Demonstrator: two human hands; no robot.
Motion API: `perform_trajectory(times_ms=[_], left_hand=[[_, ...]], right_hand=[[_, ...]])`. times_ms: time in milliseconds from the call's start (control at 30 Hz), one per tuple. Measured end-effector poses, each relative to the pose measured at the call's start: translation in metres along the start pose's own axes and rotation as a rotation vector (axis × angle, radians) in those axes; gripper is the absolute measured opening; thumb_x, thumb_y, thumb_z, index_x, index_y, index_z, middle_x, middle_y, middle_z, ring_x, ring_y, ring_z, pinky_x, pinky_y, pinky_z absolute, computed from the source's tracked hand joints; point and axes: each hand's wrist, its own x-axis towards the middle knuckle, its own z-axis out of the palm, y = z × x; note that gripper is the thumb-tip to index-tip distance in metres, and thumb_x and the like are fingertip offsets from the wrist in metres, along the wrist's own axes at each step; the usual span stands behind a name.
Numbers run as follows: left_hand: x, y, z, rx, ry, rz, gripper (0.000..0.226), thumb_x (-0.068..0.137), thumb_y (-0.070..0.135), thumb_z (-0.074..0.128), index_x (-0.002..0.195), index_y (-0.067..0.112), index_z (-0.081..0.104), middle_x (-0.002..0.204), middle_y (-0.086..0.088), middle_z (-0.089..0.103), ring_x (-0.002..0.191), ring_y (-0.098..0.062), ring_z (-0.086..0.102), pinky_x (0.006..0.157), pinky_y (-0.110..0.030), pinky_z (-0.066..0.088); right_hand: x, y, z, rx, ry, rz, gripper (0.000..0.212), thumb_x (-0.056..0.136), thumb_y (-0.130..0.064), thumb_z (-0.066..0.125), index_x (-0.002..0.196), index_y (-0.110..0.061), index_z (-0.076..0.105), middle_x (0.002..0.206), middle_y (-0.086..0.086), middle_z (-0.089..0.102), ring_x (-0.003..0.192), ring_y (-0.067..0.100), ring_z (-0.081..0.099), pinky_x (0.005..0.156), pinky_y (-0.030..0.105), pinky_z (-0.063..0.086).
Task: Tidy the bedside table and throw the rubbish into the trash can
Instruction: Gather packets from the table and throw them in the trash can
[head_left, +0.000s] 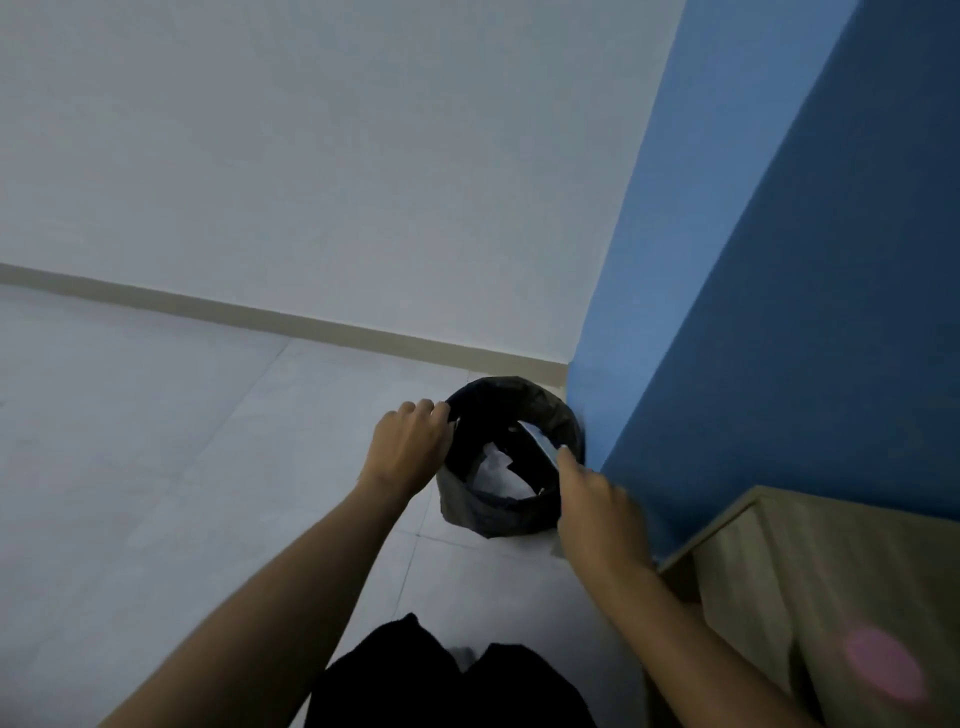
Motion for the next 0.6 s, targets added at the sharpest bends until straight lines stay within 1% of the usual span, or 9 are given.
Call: perform_trajectory(times_ms=[100, 167, 200, 267, 333, 400, 467, 533, 600], left_hand=[[0.013, -0.012, 0.027, -0.098, 0.017, -0.023, 0.020, 0.087, 0.027, 0.062, 0.081, 0.008, 0.060, 0.078, -0.010, 0.068, 0.072, -0.034, 0.065, 0.055, -0.037, 0.048], [0.022, -0.017, 0.047, -0.138, 0.001, -0.062, 0.025, 0.092, 0.031, 0.053, 0.094, 0.008, 0.061, 0.098, -0.012, 0.068, 0.093, -0.034, 0.064, 0.069, -0.040, 0.050], [0.027, -0.019, 0.062, -0.140, -0.041, -0.089, 0.029, 0.094, 0.034, 0.049, 0.103, 0.008, 0.059, 0.113, -0.013, 0.066, 0.105, -0.034, 0.061, 0.077, -0.042, 0.049], [0.034, -0.020, 0.091, -0.148, -0.109, -0.126, 0.042, 0.095, 0.043, 0.045, 0.119, 0.009, 0.052, 0.138, -0.016, 0.052, 0.125, -0.034, 0.050, 0.090, -0.044, 0.047], [0.039, -0.018, 0.123, -0.183, -0.183, -0.190, 0.059, 0.093, 0.053, 0.043, 0.135, 0.012, 0.038, 0.151, -0.017, 0.035, 0.136, -0.034, 0.038, 0.098, -0.046, 0.044], [0.044, -0.015, 0.155, -0.239, -0.263, -0.261, 0.076, 0.090, 0.060, 0.042, 0.146, 0.015, 0.021, 0.157, -0.016, 0.022, 0.142, -0.034, 0.028, 0.102, -0.048, 0.041], [0.049, -0.011, 0.185, -0.305, -0.318, -0.329, 0.083, 0.088, 0.064, 0.042, 0.150, 0.017, 0.010, 0.159, -0.014, 0.015, 0.143, -0.034, 0.024, 0.102, -0.050, 0.041], [0.053, -0.008, 0.210, -0.389, -0.339, -0.382, 0.085, 0.089, 0.063, 0.041, 0.151, 0.017, 0.005, 0.160, -0.014, 0.013, 0.143, -0.034, 0.026, 0.100, -0.051, 0.043], [0.054, -0.003, 0.229, -0.462, -0.346, -0.412, 0.081, 0.092, 0.057, 0.039, 0.151, 0.016, 0.002, 0.160, -0.013, 0.014, 0.140, -0.035, 0.032, 0.097, -0.052, 0.045]], right_hand=[[0.039, -0.015, 0.025, -0.002, 0.005, -0.032, 0.043, 0.099, -0.008, 0.039, 0.141, -0.012, 0.035, 0.111, 0.009, 0.067, 0.093, 0.026, 0.069, 0.073, 0.035, 0.055], [0.062, -0.020, 0.041, 0.006, -0.006, -0.053, 0.041, 0.099, -0.009, 0.038, 0.140, -0.011, 0.037, 0.109, 0.010, 0.067, 0.092, 0.028, 0.069, 0.070, 0.035, 0.053], [0.076, -0.022, 0.053, 0.008, -0.011, -0.057, 0.040, 0.099, -0.010, 0.038, 0.139, -0.010, 0.038, 0.108, 0.011, 0.067, 0.091, 0.028, 0.069, 0.067, 0.034, 0.052], [0.098, -0.022, 0.076, 0.000, -0.018, -0.057, 0.037, 0.099, -0.010, 0.040, 0.135, -0.010, 0.041, 0.107, 0.011, 0.067, 0.090, 0.028, 0.069, 0.062, 0.033, 0.047], [0.118, -0.019, 0.105, 0.005, -0.028, -0.057, 0.030, 0.098, -0.010, 0.041, 0.128, -0.010, 0.045, 0.104, 0.011, 0.067, 0.088, 0.030, 0.069, 0.058, 0.032, 0.039], [0.136, -0.014, 0.133, -0.001, -0.035, -0.060, 0.027, 0.098, -0.009, 0.044, 0.125, -0.011, 0.046, 0.104, 0.011, 0.067, 0.087, 0.030, 0.069, 0.056, 0.031, 0.036], [0.152, -0.009, 0.161, -0.027, -0.026, -0.078, 0.029, 0.097, -0.009, 0.045, 0.126, -0.013, 0.046, 0.106, 0.010, 0.066, 0.087, 0.029, 0.068, 0.056, 0.031, 0.035], [0.165, -0.005, 0.186, -0.027, -0.006, -0.104, 0.031, 0.096, -0.007, 0.048, 0.126, -0.011, 0.047, 0.104, 0.012, 0.065, 0.084, 0.030, 0.068, 0.055, 0.031, 0.035], [0.177, 0.000, 0.213, -0.012, 0.013, -0.132, 0.034, 0.090, -0.002, 0.055, 0.124, -0.006, 0.052, 0.098, 0.016, 0.066, 0.077, 0.033, 0.067, 0.052, 0.032, 0.039]])
